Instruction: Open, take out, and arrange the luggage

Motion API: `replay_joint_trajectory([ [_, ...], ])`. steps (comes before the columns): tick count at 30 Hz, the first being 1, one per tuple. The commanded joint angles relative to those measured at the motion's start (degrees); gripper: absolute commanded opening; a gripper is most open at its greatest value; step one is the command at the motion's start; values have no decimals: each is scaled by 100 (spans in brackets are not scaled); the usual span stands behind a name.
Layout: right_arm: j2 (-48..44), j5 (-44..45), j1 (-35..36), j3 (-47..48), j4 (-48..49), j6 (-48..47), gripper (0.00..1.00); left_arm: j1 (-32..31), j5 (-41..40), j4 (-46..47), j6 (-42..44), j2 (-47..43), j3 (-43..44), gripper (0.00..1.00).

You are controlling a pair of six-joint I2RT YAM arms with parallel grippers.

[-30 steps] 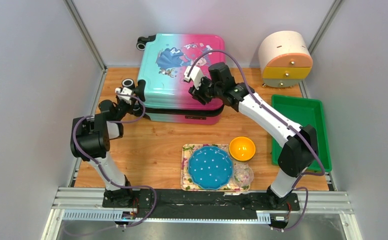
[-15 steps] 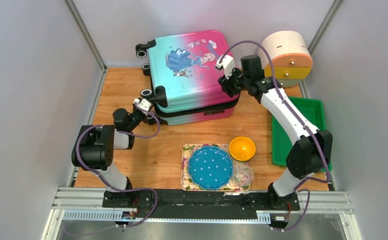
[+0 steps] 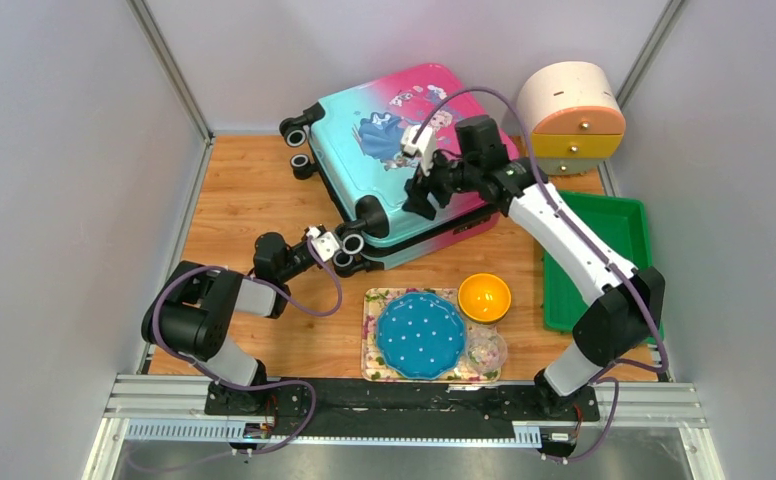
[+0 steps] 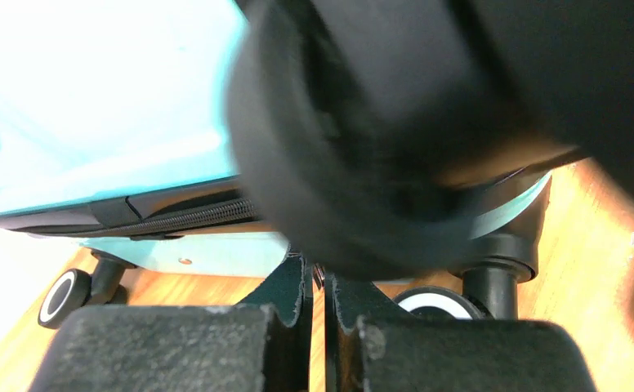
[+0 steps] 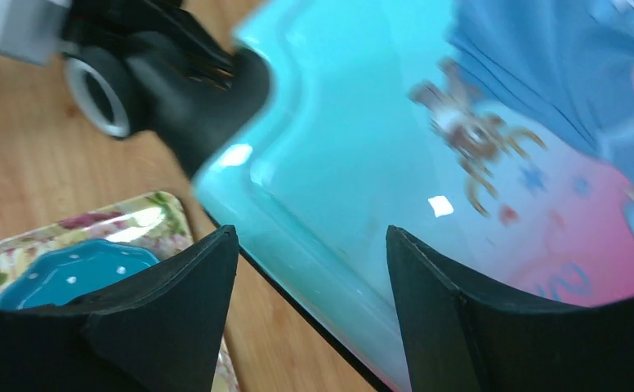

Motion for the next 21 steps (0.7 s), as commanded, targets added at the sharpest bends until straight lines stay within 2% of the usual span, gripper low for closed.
replay_joint_trajectory([
  [1,-186,-1176,558,48,389,-592,72,-128,750,827,367,-345,42,0],
  [2,-133,-1255,647,102,301,-968,72,-128,768,818,402,-336,51,0],
  [6,192,-1422,990,286,54,-1516,72,-128,733,888,499,-292,51,0],
  [12,578,-1475,1412,620,-271,-2131,73,-128,759,941,666,-248,16,0],
  [21,1378,-1370,1659,1323,-737,-2686,76,-128,864,959,824,-195,-2,0],
])
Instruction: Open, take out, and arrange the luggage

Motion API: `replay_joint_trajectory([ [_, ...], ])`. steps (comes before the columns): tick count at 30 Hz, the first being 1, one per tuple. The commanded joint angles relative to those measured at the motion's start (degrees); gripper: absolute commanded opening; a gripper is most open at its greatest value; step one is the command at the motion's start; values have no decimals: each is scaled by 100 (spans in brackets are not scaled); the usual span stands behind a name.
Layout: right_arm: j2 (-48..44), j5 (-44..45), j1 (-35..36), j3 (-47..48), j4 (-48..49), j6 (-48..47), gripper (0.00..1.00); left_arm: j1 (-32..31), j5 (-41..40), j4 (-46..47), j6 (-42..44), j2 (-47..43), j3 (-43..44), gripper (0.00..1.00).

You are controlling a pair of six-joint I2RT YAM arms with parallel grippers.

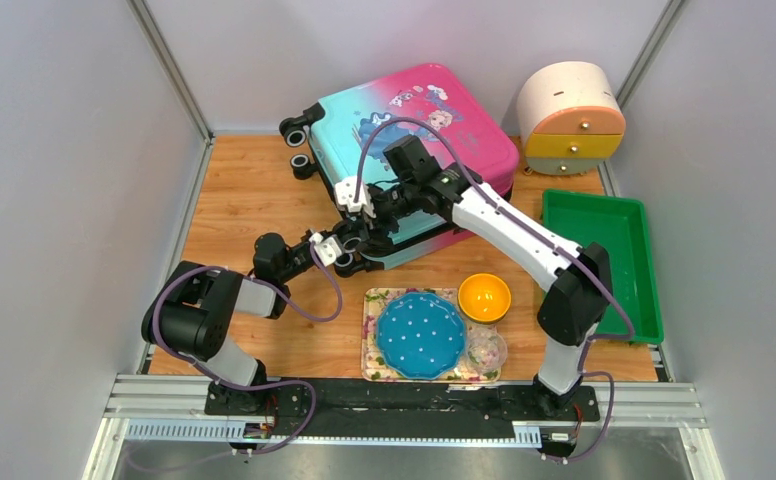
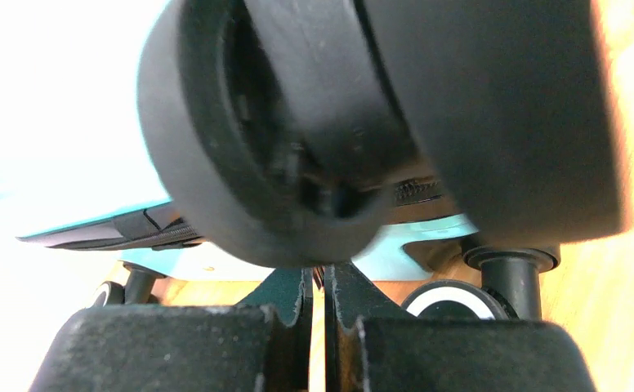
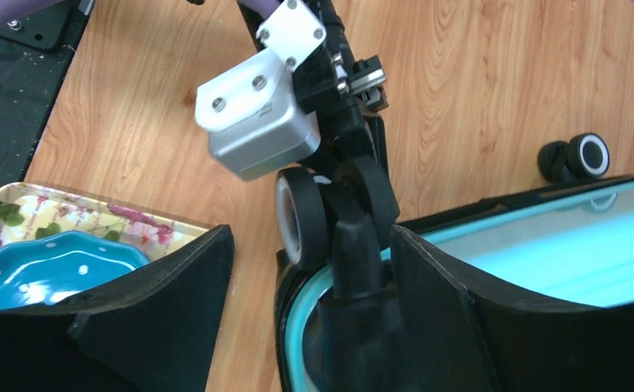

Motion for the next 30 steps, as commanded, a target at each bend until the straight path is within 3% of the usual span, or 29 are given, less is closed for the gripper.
replay_joint_trajectory([
  [1,456,-41,131,822,-402,-494,76,-134,814,930,243,-162,31,0],
  [7,1142,161,237,1588,-1473,-1223,73,-134,761,930,339,-171,14,0],
  [12,1477,240,219,2082,-2670,-1865,58,-108,630,957,384,-206,-74,0],
  [16,1389,258,211,1827,-3066,-2041,45,24,437,983,94,-180,31,0],
  [19,1144,188,123,1529,-3294,-2207,25,225,296,896,-248,-119,171,0],
  [21,1029,188,79,1274,-3375,-2348,17,340,191,843,-407,-75,268,0],
  [25,652,205,35,817,-3410,-2498,4,533,-117,729,-601,145,532,0],
  [30,396,328,-44,412,-3410,-2560,0,823,-696,527,-785,540,1067,0],
])
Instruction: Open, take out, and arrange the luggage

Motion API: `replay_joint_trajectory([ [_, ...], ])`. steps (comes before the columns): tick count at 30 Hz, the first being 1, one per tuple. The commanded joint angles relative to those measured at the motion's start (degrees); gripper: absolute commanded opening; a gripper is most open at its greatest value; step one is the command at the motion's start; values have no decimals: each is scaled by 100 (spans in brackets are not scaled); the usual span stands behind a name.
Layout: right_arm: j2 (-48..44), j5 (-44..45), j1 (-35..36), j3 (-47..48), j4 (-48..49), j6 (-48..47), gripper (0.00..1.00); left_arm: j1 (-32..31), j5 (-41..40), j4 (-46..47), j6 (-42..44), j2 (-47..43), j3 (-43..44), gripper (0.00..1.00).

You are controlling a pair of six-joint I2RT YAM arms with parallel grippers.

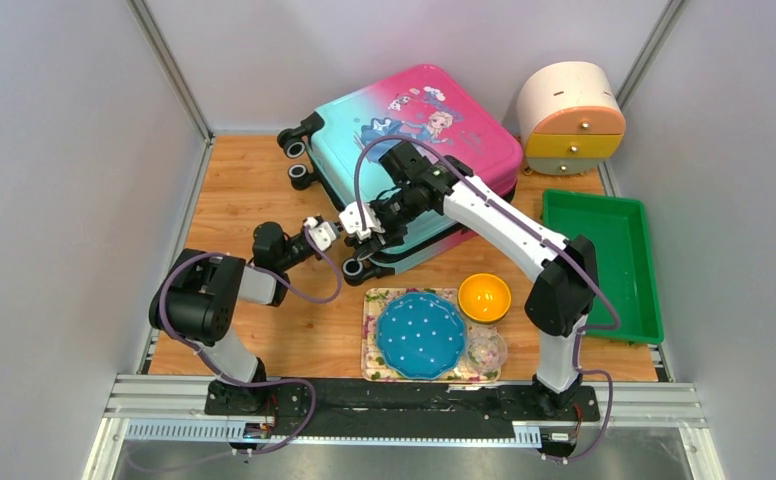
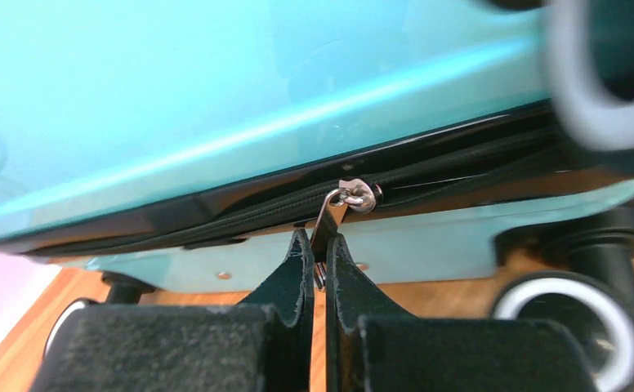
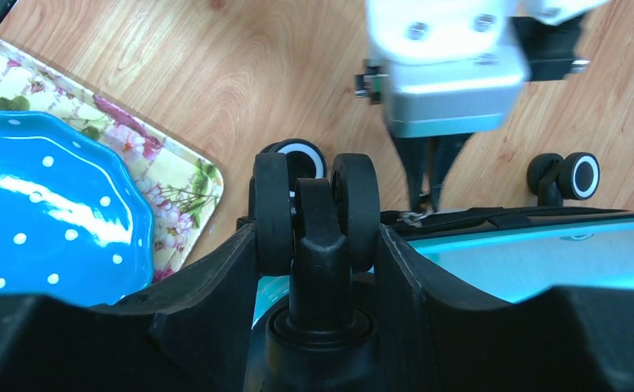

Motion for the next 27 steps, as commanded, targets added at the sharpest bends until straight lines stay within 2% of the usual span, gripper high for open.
replay_joint_trajectory([
  [1,-328,230,-97,-388,-1620,-13,0,548,-1130,544,-298,180,747,0],
  [7,-354,423,-378,-265,-1620,-109,0,1127,-1324,377,-324,260,949,0],
  [18,-108,951,-888,306,-1541,-935,0,2095,-1859,131,-623,66,853,0],
  [23,-441,1083,-1151,-123,-1576,-1252,0,2254,-1851,104,-746,-74,660,0],
  [27,-889,1118,-1240,-834,-1523,-1428,0,2280,-1843,43,-825,-5,686,0],
])
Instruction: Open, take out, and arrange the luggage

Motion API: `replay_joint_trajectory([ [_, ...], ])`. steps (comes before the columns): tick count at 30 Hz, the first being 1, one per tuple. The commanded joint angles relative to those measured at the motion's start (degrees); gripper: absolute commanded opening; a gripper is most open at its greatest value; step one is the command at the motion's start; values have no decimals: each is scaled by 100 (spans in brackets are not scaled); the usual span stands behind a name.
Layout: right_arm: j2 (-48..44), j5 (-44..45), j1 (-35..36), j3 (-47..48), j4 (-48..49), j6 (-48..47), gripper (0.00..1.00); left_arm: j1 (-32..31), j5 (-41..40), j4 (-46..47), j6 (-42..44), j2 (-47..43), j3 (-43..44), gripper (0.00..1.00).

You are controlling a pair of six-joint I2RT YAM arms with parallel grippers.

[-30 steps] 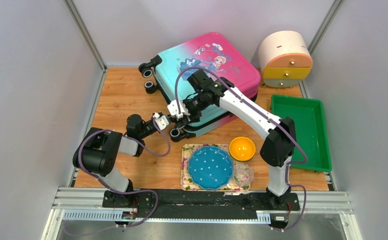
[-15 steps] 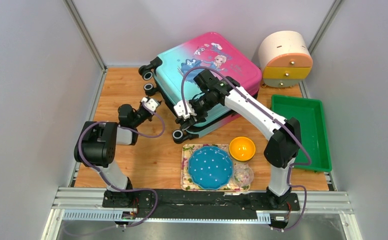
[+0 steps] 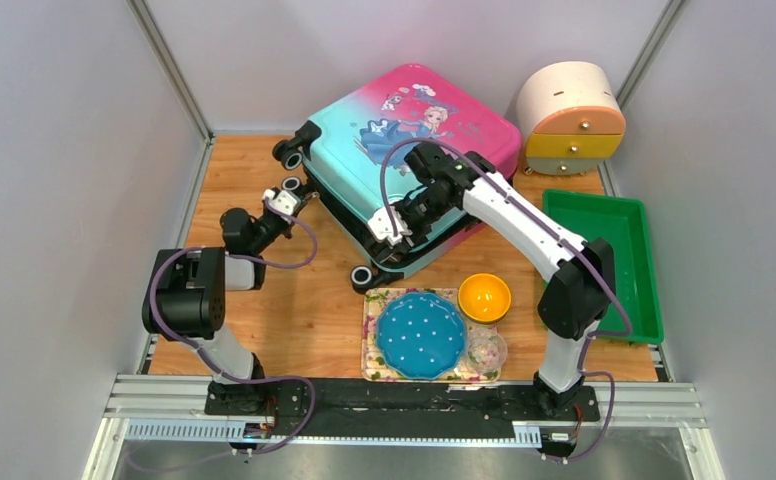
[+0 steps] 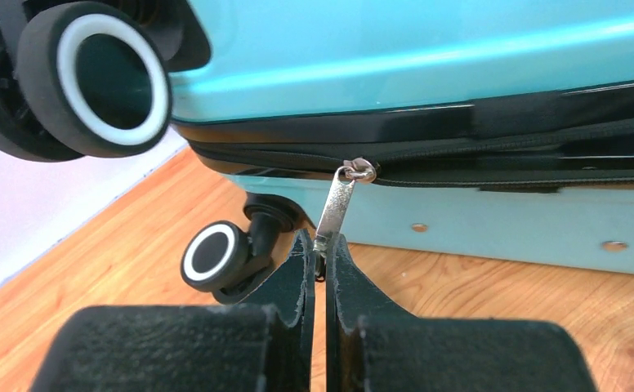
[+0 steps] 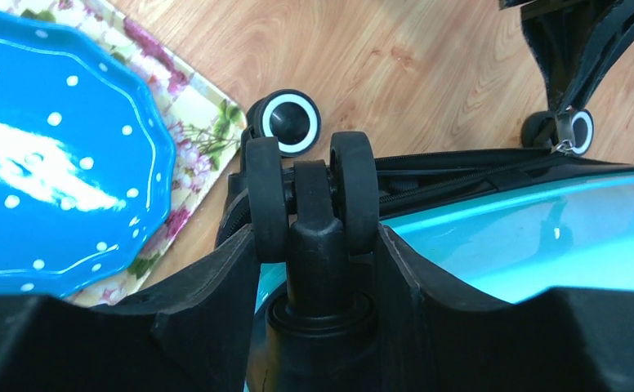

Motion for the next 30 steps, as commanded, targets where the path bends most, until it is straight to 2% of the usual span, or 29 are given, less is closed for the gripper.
replay_joint_trajectory([
  [1,-674,1216,-704,-644,-780,-169,0,842,-1611,349,-34,-92,54,0],
  [8,-999,1040,-704,-1110,-692,50,0,833,-1900,164,-596,488,774,0],
  [13,-1105,1163,-757,-1286,-701,86,0,921,-1927,173,-597,848,1152,0],
  [19,-1070,1172,-783,-1295,-718,138,0,1053,-1954,-152,-738,1419,2161,0],
  [25,-1034,1137,-792,-1278,-762,138,0,1053,-1647,-503,-1097,2078,3260,0],
  [30,-991,1119,-783,-1251,-789,130,0,1044,-655,-802,-1326,2615,4070,0],
])
